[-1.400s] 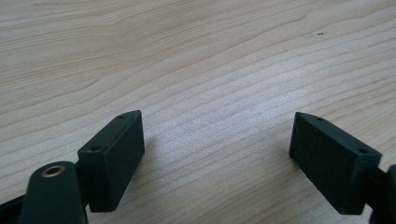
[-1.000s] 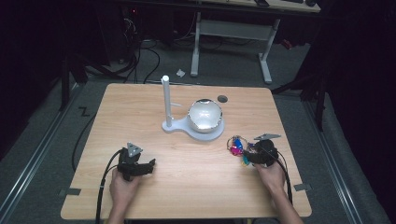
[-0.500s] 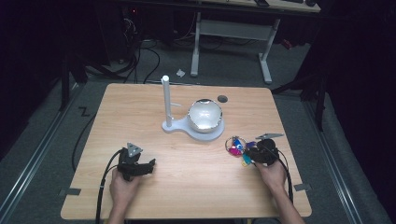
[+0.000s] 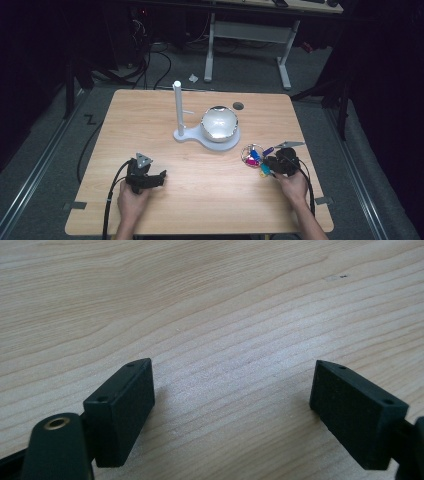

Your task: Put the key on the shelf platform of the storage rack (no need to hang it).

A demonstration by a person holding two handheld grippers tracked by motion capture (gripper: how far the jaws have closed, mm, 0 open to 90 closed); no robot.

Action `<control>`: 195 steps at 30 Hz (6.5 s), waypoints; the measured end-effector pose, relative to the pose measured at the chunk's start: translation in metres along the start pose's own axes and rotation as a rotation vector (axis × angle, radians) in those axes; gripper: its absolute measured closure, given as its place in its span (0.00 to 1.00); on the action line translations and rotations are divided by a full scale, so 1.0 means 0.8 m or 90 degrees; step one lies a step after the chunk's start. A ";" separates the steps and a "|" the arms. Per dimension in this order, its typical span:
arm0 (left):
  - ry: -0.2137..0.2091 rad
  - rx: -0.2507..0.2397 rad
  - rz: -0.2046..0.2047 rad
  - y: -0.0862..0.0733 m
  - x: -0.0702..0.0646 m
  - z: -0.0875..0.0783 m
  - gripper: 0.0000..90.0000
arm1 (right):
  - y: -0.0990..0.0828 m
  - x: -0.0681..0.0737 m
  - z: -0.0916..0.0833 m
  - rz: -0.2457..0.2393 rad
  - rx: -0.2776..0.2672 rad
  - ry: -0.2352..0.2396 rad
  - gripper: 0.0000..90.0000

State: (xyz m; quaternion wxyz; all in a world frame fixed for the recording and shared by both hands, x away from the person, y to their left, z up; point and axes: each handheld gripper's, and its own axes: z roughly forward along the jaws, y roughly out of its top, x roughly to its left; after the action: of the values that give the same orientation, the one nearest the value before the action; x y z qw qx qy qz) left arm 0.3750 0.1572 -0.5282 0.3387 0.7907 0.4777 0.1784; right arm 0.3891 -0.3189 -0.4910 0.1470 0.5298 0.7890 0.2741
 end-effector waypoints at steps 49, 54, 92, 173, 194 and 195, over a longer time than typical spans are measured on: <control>0.000 0.000 0.000 0.000 0.000 0.000 0.21 | 0.066 -0.001 -0.121 -0.073 -0.137 -0.001 0.98; 0.000 0.000 0.000 0.000 0.000 0.000 0.21 | 0.076 0.006 -0.127 -0.094 -0.128 0.003 0.98; 0.000 0.000 0.001 0.000 0.000 0.000 0.21 | 0.181 0.044 -0.179 -0.163 -0.146 0.077 0.98; 0.000 0.001 0.001 0.000 0.000 0.000 0.21 | 0.280 0.090 -0.049 -0.144 -0.095 0.107 0.98; 0.000 0.000 -0.001 0.000 0.000 0.000 0.21 | 0.262 0.092 0.004 -0.127 -0.058 0.099 0.98; 0.000 0.000 -0.001 0.000 0.000 0.000 0.21 | 0.262 0.091 0.005 -0.125 -0.060 0.100 0.98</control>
State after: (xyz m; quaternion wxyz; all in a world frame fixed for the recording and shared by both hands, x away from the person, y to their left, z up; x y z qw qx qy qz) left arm 0.3749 0.1574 -0.5282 0.3390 0.7905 0.4779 0.1781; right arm 0.5205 -0.1904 -0.3664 0.1357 0.4195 0.8324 0.3357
